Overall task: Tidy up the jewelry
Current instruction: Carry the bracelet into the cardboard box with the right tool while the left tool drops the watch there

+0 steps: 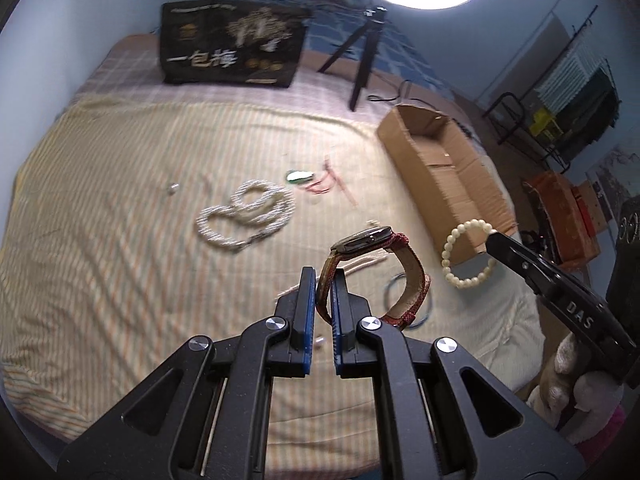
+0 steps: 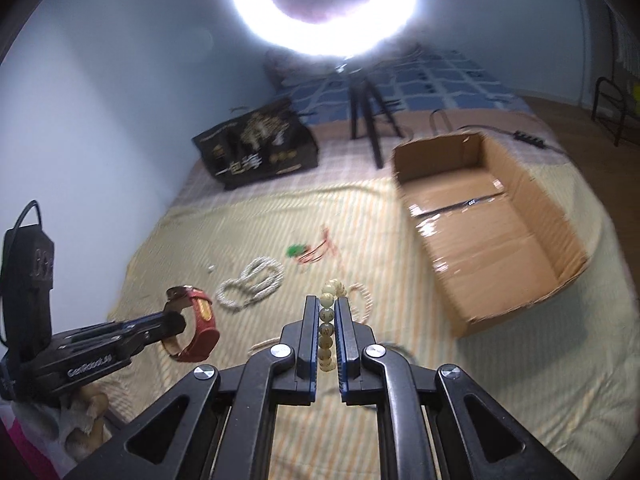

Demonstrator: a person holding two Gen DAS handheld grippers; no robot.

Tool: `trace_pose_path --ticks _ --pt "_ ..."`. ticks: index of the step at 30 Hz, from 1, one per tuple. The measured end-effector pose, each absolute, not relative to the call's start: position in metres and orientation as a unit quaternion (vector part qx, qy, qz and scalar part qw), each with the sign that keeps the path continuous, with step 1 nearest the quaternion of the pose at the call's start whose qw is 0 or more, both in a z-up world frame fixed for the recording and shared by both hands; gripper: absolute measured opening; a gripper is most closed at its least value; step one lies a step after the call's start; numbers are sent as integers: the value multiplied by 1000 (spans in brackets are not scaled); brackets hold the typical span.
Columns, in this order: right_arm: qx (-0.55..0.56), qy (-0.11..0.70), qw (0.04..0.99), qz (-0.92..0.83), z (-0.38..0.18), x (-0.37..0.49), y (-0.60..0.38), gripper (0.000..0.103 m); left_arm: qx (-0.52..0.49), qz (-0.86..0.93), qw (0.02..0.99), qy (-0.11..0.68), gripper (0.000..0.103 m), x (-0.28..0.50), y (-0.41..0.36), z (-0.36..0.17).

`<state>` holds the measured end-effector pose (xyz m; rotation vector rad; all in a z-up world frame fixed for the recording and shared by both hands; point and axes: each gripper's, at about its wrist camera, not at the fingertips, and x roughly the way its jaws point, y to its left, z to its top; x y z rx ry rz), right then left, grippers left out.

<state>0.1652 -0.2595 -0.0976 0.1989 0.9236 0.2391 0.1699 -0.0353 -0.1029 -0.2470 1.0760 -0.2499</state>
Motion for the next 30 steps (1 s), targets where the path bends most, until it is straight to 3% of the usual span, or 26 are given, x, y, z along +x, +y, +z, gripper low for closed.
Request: trace_pose_path --ticks 12,30 --pt "45 419 905 52 -82 204 -312 5 -83 -152 850 498 5 198 -110 -97" --pt "69 425 902 31 -106 285 -376 5 -76 -186 842 501 5 241 -216 -112"
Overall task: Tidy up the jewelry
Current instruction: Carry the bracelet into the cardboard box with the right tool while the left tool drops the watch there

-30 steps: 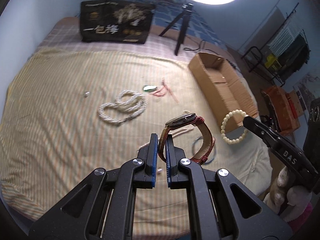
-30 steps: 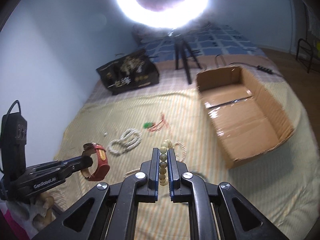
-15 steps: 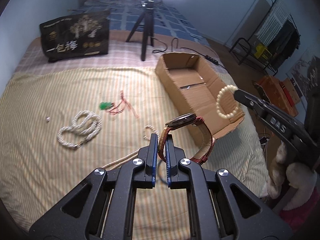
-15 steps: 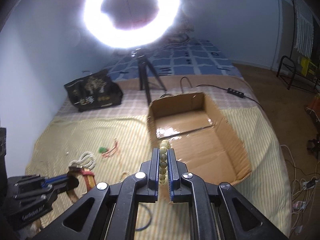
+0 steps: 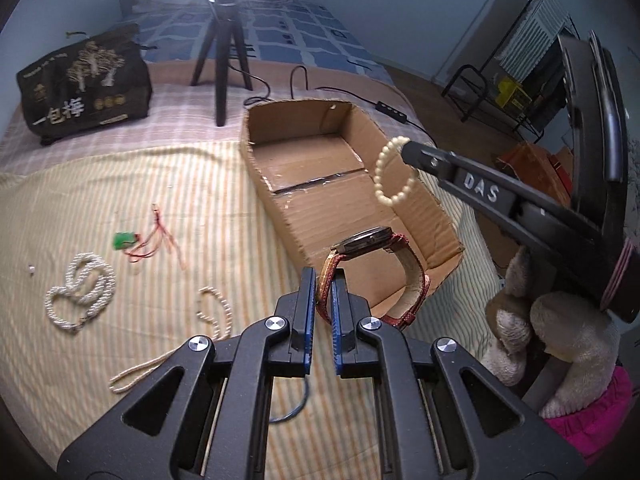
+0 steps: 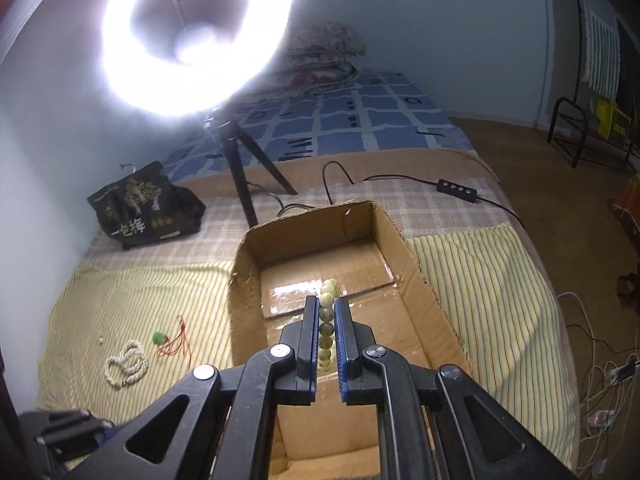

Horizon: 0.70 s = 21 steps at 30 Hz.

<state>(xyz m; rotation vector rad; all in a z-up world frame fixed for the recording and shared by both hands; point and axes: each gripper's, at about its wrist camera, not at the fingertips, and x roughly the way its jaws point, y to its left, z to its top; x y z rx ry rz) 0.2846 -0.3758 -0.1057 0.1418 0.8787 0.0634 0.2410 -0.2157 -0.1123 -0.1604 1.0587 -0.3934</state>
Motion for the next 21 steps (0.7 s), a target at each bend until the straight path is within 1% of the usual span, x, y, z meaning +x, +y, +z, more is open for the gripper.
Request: trace_pose_path --ticks 12,15,16,17,18,19,20,21 --pt "99 432 896 38 -132 317 -390 5 -73 -191 834 513 5 263 -241 -134" --pt "111 434 893 35 -138 320 -396 7 -74 -194 831 516 5 265 -244 -138" --pt "116 434 893 36 -139 320 -398 8 -74 -195 831 516 7 266 -244 -139" --pt "118 435 892 36 -140 321 -400 11 -74 -197 831 516 9 266 -246 -141" --pt "120 435 892 34 -140 321 -401 25 -72 -199 831 515 11 265 -247 -141" --pt "119 434 893 30 -140 321 -403 39 -67 -201 831 515 17 265 -250 -141" --pt "117 433 893 25 -140 321 -404 45 -61 -203 831 514 32 264 -252 -141" --pt "116 432 894 22 -140 321 -405 58 -57 -204 832 513 41 263 -253 -141"
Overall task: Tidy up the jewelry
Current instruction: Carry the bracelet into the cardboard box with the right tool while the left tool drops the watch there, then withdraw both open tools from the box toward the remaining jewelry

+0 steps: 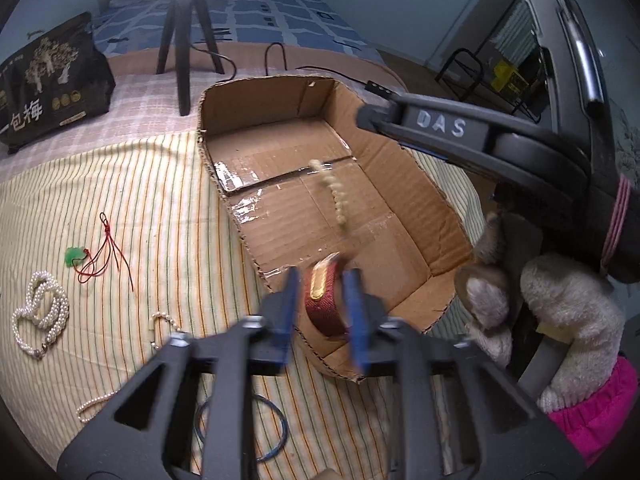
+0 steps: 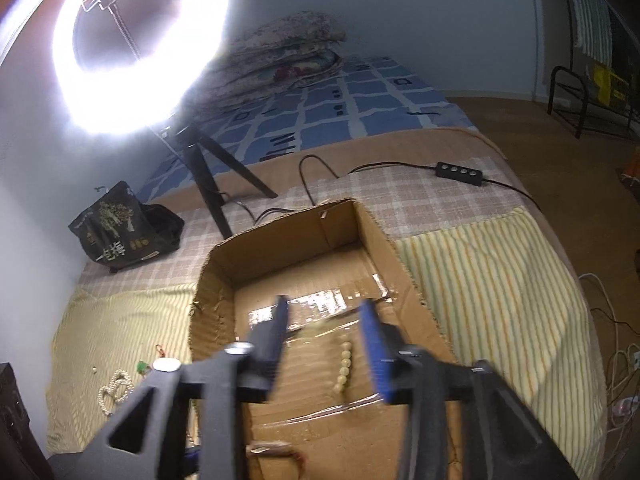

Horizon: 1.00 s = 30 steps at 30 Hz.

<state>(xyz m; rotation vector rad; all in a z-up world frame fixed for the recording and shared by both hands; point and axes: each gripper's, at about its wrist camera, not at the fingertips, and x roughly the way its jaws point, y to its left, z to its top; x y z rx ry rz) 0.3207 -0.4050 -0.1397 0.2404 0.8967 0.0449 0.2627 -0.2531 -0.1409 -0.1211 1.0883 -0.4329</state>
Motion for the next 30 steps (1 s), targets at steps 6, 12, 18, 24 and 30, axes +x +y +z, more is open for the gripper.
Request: trace_pose_path --ticks 6,12,18,24,30 --pt "117 418 901 -10 -132 316 -417 87 -38 -211 839 500 56 253 -256 -134" --pt "110 421 900 -21 -127 313 -418 89 -36 -206 842 498 56 248 -247 -133" --pt "92 421 902 -27 -116 305 -412 89 -38 -205 846 490 56 244 -234 -123" --pt "84 413 906 -33 -99 290 -407 89 -39 -203 852 480 56 238 -213 -113" --pt "76 409 908 -39 -85 265 -400 89 -44 -192 861 469 56 230 -177 -99"
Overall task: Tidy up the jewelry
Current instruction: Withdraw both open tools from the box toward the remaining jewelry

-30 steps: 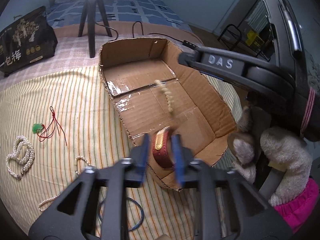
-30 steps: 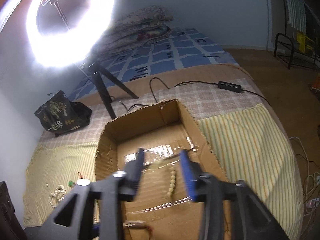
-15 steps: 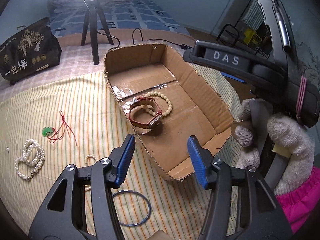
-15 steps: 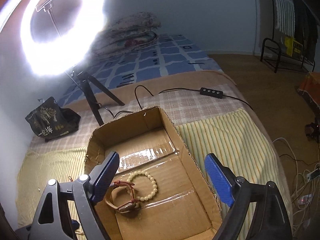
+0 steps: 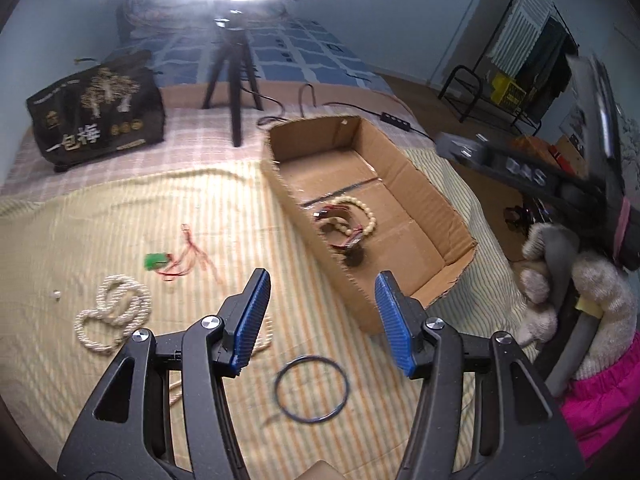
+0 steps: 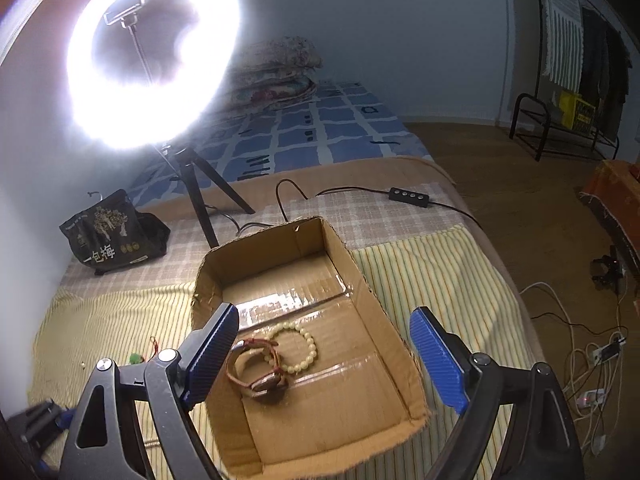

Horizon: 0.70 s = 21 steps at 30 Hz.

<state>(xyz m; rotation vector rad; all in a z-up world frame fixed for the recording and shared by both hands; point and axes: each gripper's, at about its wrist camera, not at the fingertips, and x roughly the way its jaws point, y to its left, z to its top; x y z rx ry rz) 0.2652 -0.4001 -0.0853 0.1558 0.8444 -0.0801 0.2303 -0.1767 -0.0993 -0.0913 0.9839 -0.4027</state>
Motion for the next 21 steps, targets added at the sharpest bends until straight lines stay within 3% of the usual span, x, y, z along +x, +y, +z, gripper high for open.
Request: trace_pose_path --ticks 21 --pt "1 416 906 76 -93 158 -299 89 -63 -107 876 466 56 226 -36 -98"
